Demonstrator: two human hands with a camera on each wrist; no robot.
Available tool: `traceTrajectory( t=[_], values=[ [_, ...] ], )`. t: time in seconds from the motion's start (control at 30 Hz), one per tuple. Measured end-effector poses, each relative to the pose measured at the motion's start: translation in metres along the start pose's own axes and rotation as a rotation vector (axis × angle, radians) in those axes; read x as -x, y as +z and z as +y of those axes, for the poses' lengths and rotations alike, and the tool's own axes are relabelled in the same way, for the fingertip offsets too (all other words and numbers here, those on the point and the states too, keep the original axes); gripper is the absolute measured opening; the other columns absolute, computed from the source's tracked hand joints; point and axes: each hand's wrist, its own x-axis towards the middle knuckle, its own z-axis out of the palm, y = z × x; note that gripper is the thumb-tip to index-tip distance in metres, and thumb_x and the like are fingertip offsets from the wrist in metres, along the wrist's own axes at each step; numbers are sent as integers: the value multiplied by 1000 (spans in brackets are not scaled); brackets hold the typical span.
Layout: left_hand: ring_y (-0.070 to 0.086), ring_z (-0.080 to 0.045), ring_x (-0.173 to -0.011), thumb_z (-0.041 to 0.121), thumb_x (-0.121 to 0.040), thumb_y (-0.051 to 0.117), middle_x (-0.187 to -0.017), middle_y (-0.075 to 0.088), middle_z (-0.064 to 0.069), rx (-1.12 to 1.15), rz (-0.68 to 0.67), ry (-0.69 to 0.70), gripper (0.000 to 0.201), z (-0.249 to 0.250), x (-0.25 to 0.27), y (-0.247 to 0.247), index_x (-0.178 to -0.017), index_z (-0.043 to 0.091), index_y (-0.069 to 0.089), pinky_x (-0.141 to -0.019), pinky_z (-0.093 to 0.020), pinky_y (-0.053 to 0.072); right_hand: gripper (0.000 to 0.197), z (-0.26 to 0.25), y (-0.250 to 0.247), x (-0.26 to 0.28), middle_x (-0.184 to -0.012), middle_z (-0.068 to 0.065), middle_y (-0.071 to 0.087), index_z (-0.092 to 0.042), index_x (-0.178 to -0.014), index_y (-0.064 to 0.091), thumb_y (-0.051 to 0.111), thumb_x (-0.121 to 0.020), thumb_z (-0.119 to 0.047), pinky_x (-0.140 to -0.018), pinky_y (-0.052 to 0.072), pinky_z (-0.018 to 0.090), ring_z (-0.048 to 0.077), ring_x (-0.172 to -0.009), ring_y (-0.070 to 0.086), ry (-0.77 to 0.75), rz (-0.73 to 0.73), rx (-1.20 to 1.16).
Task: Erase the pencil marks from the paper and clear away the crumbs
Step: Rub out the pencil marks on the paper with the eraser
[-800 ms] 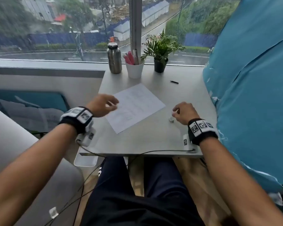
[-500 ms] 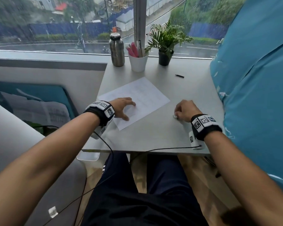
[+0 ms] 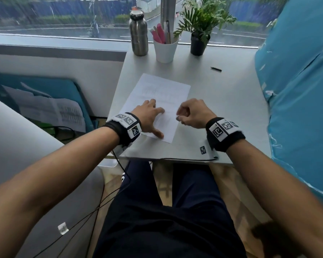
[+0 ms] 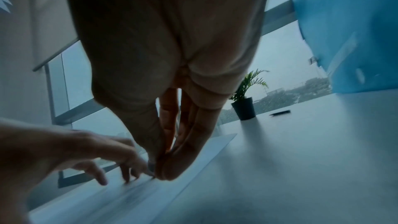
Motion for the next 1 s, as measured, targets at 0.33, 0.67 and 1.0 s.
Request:
traceTrajectory(
  t=[0.33,0.67,1.0],
  values=[
    [-19,-30,-148,76,-58,74,-162,-19,4,78,-172,-13,115,-2,-4,2,-148,58,4,-106,-76,2,12,-2,20,-25,-75,1,72,-14,-86,76,72,-75,-18,-72,52,20,12,-68,64,-52,25,64],
    [-26,-31,-146,80,-54,72,-159,-30,6,148,-203,-76,122,6,-11,8,-148,57,-2,-105,-78,-1,8,-10,25,-13,-69,0,70,-11,-75,75,80,-70,-14,-59,51,15,9,-62,64,-83,-122,15],
    [-26,-31,-146,81,-54,71,-158,-31,6,171,-206,-128,122,13,-13,9,-146,59,-4,-103,-80,0,6,-1,13,-23,-66,0,69,-13,-74,76,79,-70,-15,-55,45,15,7,-57,60,-13,-130,10]
  ],
)
